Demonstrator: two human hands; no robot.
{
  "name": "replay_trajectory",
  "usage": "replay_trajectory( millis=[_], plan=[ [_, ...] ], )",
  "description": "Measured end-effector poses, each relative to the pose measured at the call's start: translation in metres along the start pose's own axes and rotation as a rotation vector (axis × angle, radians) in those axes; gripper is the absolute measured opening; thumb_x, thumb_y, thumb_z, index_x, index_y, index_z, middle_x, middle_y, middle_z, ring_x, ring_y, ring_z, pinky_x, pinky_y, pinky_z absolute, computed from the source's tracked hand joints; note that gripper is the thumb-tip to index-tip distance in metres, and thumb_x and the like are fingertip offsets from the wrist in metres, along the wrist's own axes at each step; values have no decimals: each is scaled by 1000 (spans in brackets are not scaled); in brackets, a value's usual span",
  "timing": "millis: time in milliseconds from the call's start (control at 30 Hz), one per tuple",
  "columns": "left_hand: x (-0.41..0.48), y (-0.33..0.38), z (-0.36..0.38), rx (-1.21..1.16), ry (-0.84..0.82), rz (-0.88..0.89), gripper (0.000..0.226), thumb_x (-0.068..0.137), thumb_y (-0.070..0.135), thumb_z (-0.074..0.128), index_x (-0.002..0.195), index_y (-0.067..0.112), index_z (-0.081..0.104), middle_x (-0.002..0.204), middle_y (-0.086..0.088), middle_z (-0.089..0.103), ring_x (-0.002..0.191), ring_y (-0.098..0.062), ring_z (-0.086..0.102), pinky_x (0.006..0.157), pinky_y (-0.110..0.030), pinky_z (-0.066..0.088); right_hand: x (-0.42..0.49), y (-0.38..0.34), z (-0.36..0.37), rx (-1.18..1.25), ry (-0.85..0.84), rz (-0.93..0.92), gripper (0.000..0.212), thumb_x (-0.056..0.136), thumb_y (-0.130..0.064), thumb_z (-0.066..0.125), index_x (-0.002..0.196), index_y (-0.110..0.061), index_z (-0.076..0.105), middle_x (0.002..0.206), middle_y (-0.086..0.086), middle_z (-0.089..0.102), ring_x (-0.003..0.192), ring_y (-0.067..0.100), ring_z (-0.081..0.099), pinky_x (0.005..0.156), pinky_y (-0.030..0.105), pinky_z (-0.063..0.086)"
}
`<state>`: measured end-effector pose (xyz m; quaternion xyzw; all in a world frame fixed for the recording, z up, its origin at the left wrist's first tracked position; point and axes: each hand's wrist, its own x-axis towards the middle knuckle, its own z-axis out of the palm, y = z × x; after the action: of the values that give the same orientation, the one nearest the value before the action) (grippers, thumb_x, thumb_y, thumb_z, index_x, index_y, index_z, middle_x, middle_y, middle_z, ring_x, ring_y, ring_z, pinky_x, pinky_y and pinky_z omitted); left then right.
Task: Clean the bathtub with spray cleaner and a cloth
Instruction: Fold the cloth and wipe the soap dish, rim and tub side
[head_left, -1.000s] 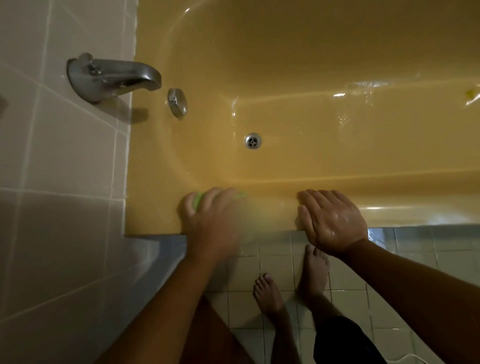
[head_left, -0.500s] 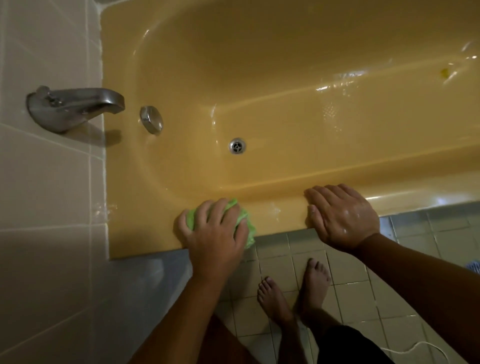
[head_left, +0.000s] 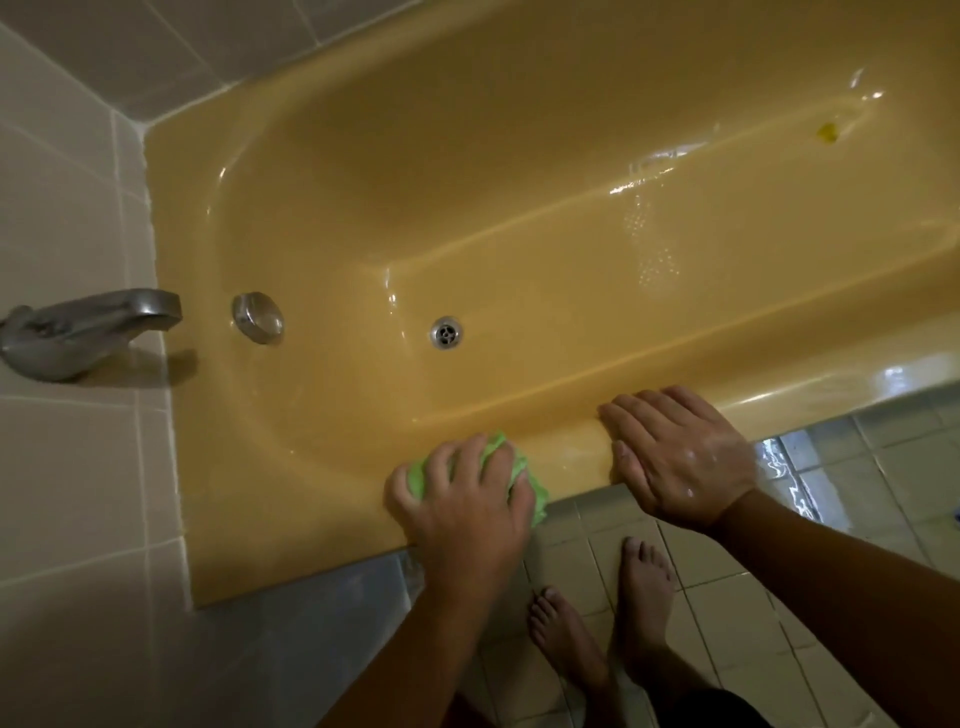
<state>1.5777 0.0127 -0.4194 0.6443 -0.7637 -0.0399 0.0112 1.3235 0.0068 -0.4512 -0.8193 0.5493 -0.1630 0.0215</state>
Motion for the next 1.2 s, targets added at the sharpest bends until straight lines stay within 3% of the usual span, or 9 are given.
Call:
replay_trajectory(
  millis=[167, 367, 467, 567, 667, 733, 833, 1033, 1200],
  plan=[
    [50, 67, -2, -85, -76, 177, 31, 100, 50, 43, 110, 32, 65, 113, 10, 67, 104, -21, 59, 99, -56, 37, -2, 4, -1, -1, 29, 25, 38, 100, -26, 48, 122, -6, 71, 119, 14, 71, 104, 35, 67, 94, 49, 50],
    [3, 38, -3, -15, -52, 47, 36, 96, 49, 48, 122, 34, 68, 130, 7, 66, 118, -22, 60, 104, -60, 35, -11, 22, -4, -29, 27, 52, 41, 101, -31, 48, 125, -7, 72, 121, 14, 72, 107, 34, 67, 97, 49, 48],
    [18, 68, -1, -9, -34, -26, 31, 95, 46, 48, 109, 30, 70, 117, 4, 69, 108, -24, 62, 102, -60, 36, -12, 25, -1, -28, 2, 49, 42, 101, -32, 48, 127, -8, 70, 123, 13, 71, 109, 34, 66, 100, 49, 47],
    [51, 105, 2, -67, -8, 114, 26, 99, 46, 44, 101, 30, 64, 101, 7, 66, 94, -22, 60, 98, -55, 39, -15, 30, -3, -39, 12, 54, 43, 101, -32, 43, 126, -8, 70, 123, 12, 70, 110, 33, 65, 101, 48, 45],
    [48, 87, 4, -65, -51, 210, 26, 102, 47, 45, 112, 35, 65, 114, 11, 67, 102, -19, 61, 98, -52, 39, -21, 44, -9, -40, 26, 75, 45, 101, -33, 42, 125, -8, 71, 122, 12, 71, 109, 34, 66, 100, 49, 46],
    [29, 65, 4, -85, 24, 152, 28, 98, 44, 51, 115, 33, 71, 121, 7, 69, 106, -23, 64, 100, -55, 39, -24, 57, -12, -58, 29, 87, 46, 100, -34, 42, 125, -9, 72, 122, 12, 72, 109, 33, 66, 101, 49, 46],
    [23, 70, 6, -39, 60, 58, 27, 95, 41, 54, 111, 29, 72, 116, 2, 70, 102, -27, 63, 100, -57, 38, -29, 70, -14, -71, 46, 99, 45, 99, -34, 42, 123, -9, 72, 121, 11, 72, 108, 33, 66, 101, 48, 46],
    [77, 140, 11, -67, -92, 359, 30, 102, 48, 40, 114, 32, 63, 110, 8, 65, 98, -21, 58, 93, -50, 38, -32, 80, -18, -93, 76, 122, 42, 100, -31, 41, 118, -10, 72, 116, 9, 72, 104, 33, 66, 100, 48, 46],
    [27, 93, 12, -60, 49, 193, 30, 97, 43, 53, 121, 30, 67, 125, 1, 67, 109, -24, 62, 100, -57, 39, -38, 90, -17, -117, 77, 154, 43, 98, -33, 43, 120, -12, 73, 119, 9, 72, 107, 33, 66, 104, 48, 44]
  ],
)
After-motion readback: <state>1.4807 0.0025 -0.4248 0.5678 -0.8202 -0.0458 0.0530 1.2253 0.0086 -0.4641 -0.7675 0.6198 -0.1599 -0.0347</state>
